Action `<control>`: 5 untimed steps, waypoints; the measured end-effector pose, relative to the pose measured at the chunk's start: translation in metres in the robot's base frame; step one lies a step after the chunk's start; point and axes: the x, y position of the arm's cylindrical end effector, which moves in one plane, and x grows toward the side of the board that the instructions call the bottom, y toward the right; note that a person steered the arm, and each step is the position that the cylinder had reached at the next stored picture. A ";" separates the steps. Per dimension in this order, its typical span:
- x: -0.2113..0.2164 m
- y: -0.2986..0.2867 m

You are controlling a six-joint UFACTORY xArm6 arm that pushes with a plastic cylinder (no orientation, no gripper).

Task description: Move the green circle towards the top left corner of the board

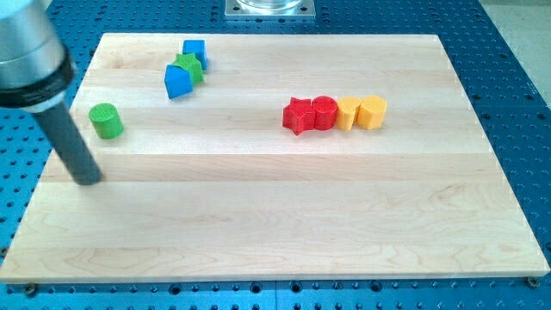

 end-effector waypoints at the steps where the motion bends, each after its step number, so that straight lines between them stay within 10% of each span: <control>1: -0.044 -0.002; 5: -0.030 0.033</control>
